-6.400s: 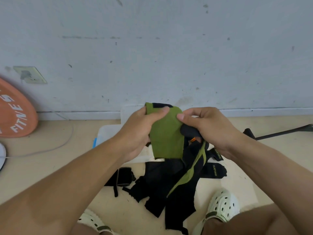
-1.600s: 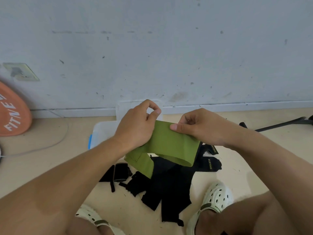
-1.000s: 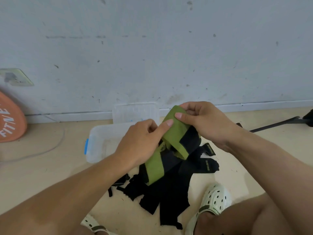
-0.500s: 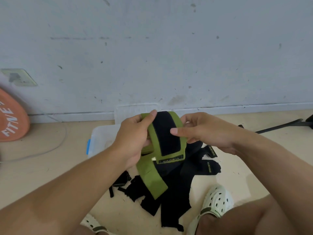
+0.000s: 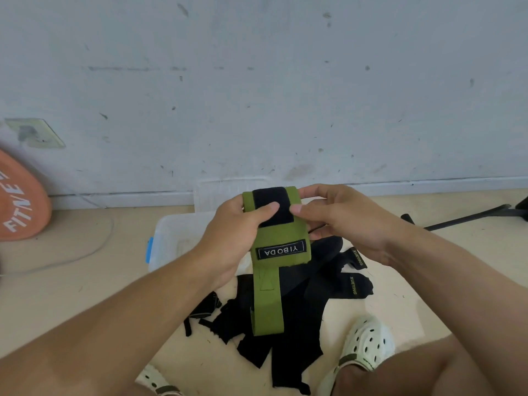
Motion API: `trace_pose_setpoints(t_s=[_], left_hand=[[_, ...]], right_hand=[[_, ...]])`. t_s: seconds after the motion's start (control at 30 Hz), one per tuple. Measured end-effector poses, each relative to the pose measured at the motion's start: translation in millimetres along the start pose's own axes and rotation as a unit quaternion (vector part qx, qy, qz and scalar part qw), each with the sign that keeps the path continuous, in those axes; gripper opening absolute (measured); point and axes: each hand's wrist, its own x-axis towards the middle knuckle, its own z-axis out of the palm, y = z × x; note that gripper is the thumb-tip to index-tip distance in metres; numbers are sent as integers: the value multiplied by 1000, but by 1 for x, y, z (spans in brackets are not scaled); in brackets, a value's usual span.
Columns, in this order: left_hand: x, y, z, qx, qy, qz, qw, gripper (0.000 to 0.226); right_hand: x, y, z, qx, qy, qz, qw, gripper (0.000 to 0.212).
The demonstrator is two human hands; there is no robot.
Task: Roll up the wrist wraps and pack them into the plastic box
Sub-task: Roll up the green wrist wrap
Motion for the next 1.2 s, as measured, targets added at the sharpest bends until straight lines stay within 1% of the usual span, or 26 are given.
trace_pose_setpoints(t_s=[0.07, 0.1, 0.23, 0.33, 0.37, 0.47, 0.53, 0.6, 0.63, 0.67, 0.73, 0.77, 0.8, 0.9, 0.97, 1.03, 1.13, 1.2], left_hand=[[2, 0, -1, -39, 7, -11, 999, 19], [2, 1, -2, -56, 8, -18, 998, 20], [2, 3, -3, -92, -1, -38, 995, 22], [2, 5, -2, -116, -6, -43, 992, 22], [2, 6, -2, -112, -7, -37, 993, 22], [2, 5, -3, -36, 2, 6, 999, 18], [1, 3, -1, -11, -10, 17, 1000, 20], [0, 1, 1, -3, -20, 26, 999, 27], [0, 1, 1, -2, -22, 33, 999, 30], [0, 1, 1, -5, -24, 39, 999, 31], [1, 1, 0, -15, -23, 49, 998, 31], [1, 2, -1, -19, -19, 53, 998, 30], [1, 3, -2, -23, -13, 58, 998, 30], [2, 4, -2, -25, 2, 66, 997, 32], [2, 4, -1, -37, -2, 66, 997, 33], [2, 2, 0, -69, -4, 65, 996, 36], [2, 2, 1, -96, 14, 70, 993, 35], [2, 2, 0, -61, 37, 78, 994, 35]], right_hand=[[-1, 2, 2, -22, -17, 1, 1000, 36], [-3, 2, 3, -34, -22, 4, 999, 37], [-6, 2, 7, -64, -44, 11, 997, 31], [-3, 4, 7, -66, -15, -3, 998, 27], [-3, 4, 7, -53, 1, -11, 999, 24], [-2, 1, 6, 28, 46, -36, 998, 15], [-1, 0, 5, 75, 68, -40, 994, 14], [1, 0, 4, 95, 87, -34, 991, 17], [2, 1, 3, 87, 101, -34, 991, 22], [3, 3, 3, 55, 124, -39, 990, 30], [2, 4, 1, -67, 183, -72, 978, 46], [0, 2, 1, -122, 194, -95, 969, 52], [-3, 1, 1, -157, 185, -114, 963, 54], [-9, -2, 4, -177, 111, -122, 970, 46], [-11, 0, 8, -197, 89, -135, 967, 42], [-10, 3, 9, -221, 96, -152, 958, 41], [-9, 5, 9, -205, 115, -155, 960, 26], [-8, 6, 8, -204, 133, -164, 956, 19]])
